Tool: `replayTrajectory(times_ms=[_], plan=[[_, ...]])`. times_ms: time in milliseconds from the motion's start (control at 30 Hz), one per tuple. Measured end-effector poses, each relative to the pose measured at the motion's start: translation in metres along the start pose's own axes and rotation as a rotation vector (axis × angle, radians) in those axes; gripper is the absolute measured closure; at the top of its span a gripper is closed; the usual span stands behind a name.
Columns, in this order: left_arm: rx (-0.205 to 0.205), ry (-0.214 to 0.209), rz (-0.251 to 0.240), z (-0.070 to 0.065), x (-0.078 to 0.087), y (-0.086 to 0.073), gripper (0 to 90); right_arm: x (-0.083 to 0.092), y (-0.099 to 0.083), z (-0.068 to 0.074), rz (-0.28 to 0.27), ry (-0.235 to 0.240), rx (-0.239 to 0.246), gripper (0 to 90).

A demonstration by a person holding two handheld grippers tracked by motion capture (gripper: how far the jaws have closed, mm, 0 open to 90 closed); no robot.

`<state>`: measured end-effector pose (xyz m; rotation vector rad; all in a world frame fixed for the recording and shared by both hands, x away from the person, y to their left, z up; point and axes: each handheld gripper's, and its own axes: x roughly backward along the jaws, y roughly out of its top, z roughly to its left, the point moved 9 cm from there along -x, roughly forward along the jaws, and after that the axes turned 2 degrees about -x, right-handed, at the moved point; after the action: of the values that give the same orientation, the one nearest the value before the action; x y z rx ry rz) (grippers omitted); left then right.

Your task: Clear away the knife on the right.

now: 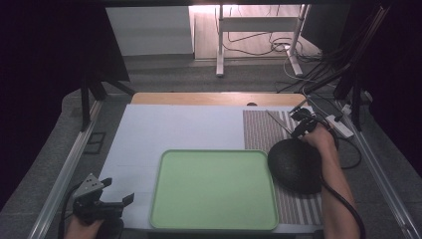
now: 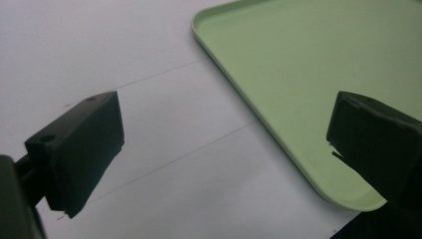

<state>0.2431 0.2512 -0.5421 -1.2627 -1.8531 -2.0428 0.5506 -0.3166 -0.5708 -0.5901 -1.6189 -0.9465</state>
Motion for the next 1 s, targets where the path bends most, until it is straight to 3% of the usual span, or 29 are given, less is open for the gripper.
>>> replayTrajectory(times_ms=[133, 200, 233, 300, 600, 800, 1000], plan=[[0.002, -0.001, 0.0, 0.0, 0.0, 0.0, 2.5, 0.001, -0.002, -0.004, -0.028, 0.043, -0.001, 79.9], [0.005, -0.002, 0.0, 0.0, 0.0, 0.0, 2.5, 0.003, -0.002, -0.011, -0.051, 0.022, -0.013, 80.0], [0.005, -0.003, 0.0, 0.0, 0.0, 0.0, 2.5, 0.006, -0.003, -0.015, -0.08, 0.041, -0.033, 80.0], [0.005, -0.002, -0.001, 0.0, 0.0, 0.0, 2.5, 0.011, -0.002, -0.02, -0.108, 0.028, -0.04, 80.0], [0.009, -0.001, 0.001, 0.0, 0.0, 0.0, 2.5, 0.03, -0.006, -0.034, -0.155, 0.01, -0.091, 80.0], [0.01, -0.001, -0.001, 0.001, 0.0, 0.0, 2.5, 0.042, -0.01, -0.017, -0.177, 0.043, -0.087, 79.9], [0.01, -0.003, -0.002, 0.001, 0.0, 0.0, 2.5, 0.046, -0.013, 0.014, -0.184, 0.107, -0.109, 79.9]])
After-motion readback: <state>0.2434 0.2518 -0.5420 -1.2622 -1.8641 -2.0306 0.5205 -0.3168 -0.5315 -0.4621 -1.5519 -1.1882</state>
